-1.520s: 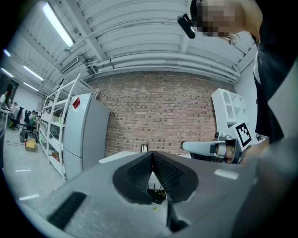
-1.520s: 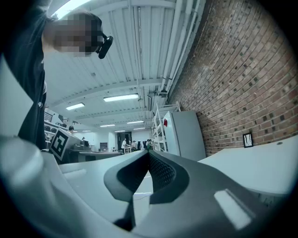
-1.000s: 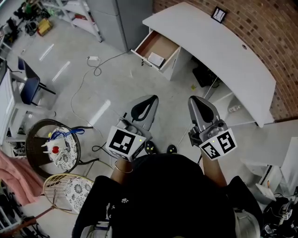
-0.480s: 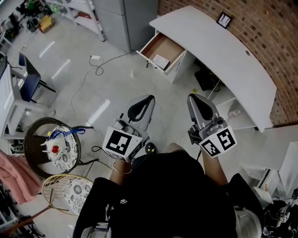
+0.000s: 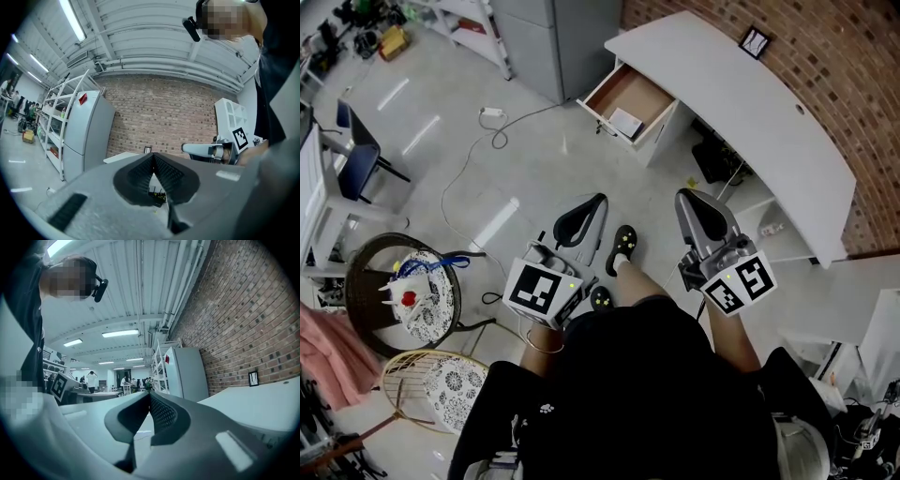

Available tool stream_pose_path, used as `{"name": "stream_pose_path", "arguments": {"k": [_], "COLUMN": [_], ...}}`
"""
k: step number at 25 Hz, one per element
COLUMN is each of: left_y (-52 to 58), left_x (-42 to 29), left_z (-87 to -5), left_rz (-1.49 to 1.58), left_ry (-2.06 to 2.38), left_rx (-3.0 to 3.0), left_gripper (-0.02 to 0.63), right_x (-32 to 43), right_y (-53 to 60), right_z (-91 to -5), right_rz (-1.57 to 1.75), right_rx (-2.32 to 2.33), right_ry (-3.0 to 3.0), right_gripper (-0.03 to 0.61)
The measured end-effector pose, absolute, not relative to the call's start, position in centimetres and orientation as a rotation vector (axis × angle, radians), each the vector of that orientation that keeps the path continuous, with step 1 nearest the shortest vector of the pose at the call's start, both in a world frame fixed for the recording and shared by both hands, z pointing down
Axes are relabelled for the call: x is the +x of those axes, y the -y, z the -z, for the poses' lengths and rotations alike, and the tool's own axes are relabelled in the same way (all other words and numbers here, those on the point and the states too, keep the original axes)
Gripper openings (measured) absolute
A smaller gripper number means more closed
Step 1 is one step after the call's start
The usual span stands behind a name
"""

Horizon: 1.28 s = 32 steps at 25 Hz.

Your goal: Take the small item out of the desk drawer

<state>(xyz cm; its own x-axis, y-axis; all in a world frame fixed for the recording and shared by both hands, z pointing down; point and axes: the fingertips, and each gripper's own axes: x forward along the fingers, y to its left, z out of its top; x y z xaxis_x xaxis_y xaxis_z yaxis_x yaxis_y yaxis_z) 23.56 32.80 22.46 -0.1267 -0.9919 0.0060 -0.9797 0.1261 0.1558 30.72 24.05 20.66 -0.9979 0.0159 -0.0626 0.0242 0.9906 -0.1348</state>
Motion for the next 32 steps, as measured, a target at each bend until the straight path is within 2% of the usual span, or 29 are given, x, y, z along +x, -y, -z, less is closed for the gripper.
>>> {"name": "stream_pose_path", "arguments": {"k": [19,32], "left_y": [-32.3,-27.6], "left_x": [15.3,8.8], "left_z": [-22.2,-22.6], "left_rz": [0.147,0.114], "left_ry": [2.398,2.388], "left_rx": [1.878,1.853], "left_gripper": [-0.008,-0.008], "right_x": [22.3,15.6], "right_y": [-21.0,-15.9], "right_z": [-21.6,-22.6], "right_rz": [0.275,0.304], "right_rx": [0.146,0.162], "right_ry": [-3.077,-3.084], "right_gripper": [0.005,0.005]}}
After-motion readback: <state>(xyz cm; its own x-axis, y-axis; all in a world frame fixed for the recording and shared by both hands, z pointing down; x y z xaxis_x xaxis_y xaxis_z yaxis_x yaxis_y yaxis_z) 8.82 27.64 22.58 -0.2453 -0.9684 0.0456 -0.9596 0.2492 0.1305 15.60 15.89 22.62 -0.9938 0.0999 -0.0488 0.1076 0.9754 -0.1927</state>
